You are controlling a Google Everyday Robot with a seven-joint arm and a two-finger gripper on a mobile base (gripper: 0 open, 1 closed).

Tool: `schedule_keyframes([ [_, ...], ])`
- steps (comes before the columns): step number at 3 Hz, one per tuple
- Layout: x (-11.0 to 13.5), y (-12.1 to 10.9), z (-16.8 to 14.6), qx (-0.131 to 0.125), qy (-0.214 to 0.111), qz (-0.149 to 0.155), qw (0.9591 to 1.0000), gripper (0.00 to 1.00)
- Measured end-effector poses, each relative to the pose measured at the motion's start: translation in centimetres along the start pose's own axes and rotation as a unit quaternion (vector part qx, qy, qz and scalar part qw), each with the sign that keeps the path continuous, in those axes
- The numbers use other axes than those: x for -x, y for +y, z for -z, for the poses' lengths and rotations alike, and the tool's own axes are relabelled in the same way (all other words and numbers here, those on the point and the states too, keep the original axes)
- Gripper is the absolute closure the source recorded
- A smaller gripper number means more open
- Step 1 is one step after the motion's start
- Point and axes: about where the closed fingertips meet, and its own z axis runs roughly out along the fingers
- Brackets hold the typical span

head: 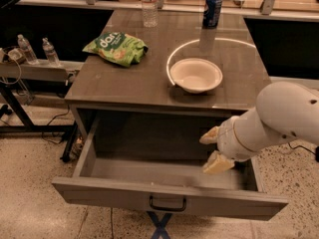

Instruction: Open top drawer

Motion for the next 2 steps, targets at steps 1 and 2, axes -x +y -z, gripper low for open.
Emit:
schedule_keyframes([
  [1, 0.0, -1.6, -1.7, -0.012, -0.003, 0.004, 0.9999, 0.69],
  [2, -1.5, -1.5, -3.3, -0.024, 0.002, 0.011, 0.9996, 0.91],
])
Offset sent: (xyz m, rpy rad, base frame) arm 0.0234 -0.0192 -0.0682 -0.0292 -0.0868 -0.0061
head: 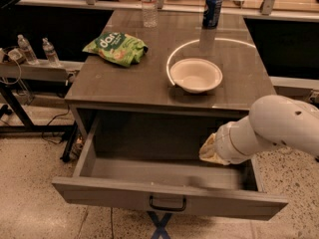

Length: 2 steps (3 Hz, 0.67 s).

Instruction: Open top drawer

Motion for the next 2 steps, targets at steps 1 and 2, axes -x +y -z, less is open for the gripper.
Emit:
schedule_keyframes([
  [1, -2.0, 0.1, -1.7, -0.016, 0.019, 0.008, 0.9997, 1.00],
  [2, -3.5, 0.4, -2.4, -0.021, 0.042, 0.008, 0.9988, 1.00],
])
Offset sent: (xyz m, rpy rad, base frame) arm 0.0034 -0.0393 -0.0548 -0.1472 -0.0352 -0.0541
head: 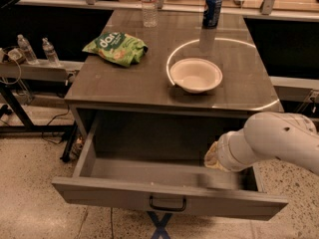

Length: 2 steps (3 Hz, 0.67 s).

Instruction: Open top drawer

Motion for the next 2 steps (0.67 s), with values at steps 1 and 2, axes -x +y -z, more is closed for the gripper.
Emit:
schedule_keyframes([
  [1, -1.3, 1.2, 0.0, 0.009, 0.018, -0.008, 0.9998, 1.00],
  [2, -3.1, 3.5, -0.1, 0.029, 0.030, -0.026, 0.9988, 1.00],
])
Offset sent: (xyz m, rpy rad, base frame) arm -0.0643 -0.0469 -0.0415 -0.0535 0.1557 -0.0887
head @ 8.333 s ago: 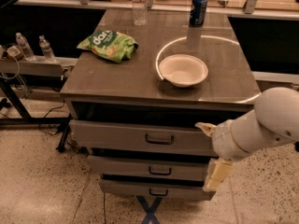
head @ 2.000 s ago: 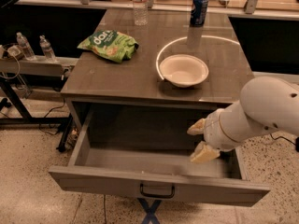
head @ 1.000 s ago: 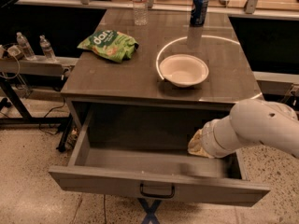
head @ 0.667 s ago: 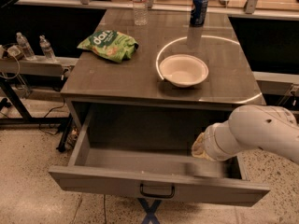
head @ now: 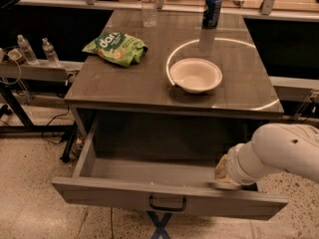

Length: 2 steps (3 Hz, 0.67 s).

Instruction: Open top drawer

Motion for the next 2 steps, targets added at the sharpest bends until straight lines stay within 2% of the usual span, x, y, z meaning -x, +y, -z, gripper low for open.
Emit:
schedule_keyframes([
  [2, -2.5, 4.6, 0.1, 0.039, 0.014, -0.029, 0.9987, 1.00],
])
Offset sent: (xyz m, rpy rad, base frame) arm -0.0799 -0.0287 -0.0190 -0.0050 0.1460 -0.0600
